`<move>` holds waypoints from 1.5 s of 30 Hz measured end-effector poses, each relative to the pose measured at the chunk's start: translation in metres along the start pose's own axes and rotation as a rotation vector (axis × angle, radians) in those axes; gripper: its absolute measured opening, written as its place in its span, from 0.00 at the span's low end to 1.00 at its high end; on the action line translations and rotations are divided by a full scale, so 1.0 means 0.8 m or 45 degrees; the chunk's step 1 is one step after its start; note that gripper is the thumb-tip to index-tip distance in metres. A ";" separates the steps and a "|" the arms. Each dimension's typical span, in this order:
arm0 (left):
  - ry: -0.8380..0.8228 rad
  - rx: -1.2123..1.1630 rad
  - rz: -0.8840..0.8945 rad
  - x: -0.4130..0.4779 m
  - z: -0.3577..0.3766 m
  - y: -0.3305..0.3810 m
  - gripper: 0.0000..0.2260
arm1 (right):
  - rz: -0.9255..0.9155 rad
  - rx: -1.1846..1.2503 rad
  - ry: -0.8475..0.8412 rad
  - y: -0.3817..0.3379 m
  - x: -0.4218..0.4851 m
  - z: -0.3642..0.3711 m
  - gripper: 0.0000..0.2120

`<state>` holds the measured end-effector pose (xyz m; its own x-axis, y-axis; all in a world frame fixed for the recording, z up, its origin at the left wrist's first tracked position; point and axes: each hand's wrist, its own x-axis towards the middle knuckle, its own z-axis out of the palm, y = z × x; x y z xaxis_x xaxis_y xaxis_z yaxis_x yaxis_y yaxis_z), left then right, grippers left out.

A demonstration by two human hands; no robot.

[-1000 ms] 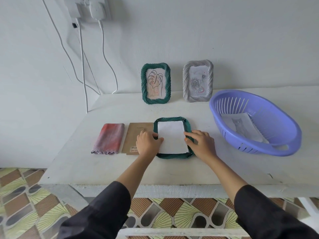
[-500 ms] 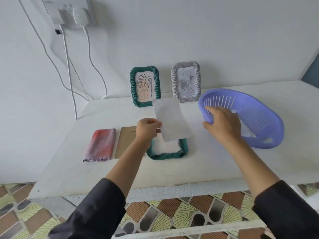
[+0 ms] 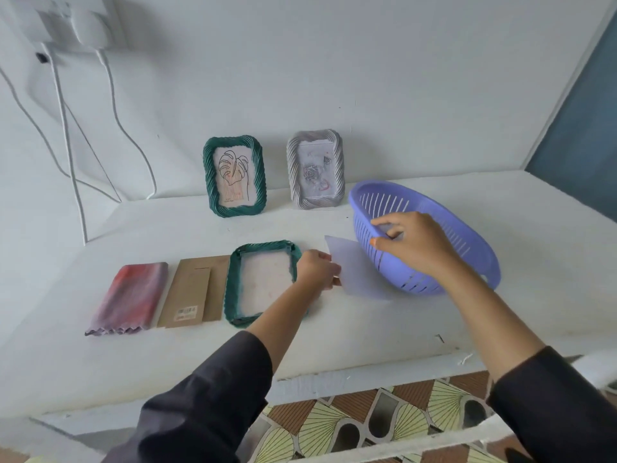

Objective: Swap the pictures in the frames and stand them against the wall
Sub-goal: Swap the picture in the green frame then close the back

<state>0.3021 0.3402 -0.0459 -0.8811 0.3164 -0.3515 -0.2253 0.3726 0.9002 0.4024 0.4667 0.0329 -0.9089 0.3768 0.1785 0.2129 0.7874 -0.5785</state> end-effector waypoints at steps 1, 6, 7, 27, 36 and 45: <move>0.016 0.013 0.001 0.004 0.004 0.001 0.10 | -0.007 0.008 -0.003 0.001 0.002 -0.001 0.15; 0.074 0.131 0.011 0.011 0.013 -0.001 0.09 | -0.058 -0.027 -0.070 0.003 -0.001 0.012 0.15; 0.086 0.154 0.011 0.012 0.014 -0.003 0.09 | -0.056 -0.044 -0.082 0.003 -0.003 0.018 0.15; 0.099 0.163 0.399 0.006 0.019 0.050 0.17 | 0.722 -0.540 -0.618 0.088 0.061 0.013 0.28; 0.089 0.178 0.438 0.009 0.017 0.050 0.18 | 0.725 -0.641 -0.419 0.094 0.064 0.015 0.12; 0.246 -0.037 0.501 -0.014 0.009 0.069 0.16 | 0.443 -0.325 0.059 0.055 0.048 -0.022 0.04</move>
<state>0.3021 0.3633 0.0057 -0.9632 0.2589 0.0715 0.1335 0.2307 0.9638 0.3830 0.5241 0.0283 -0.7512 0.6584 0.0466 0.5913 0.7026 -0.3959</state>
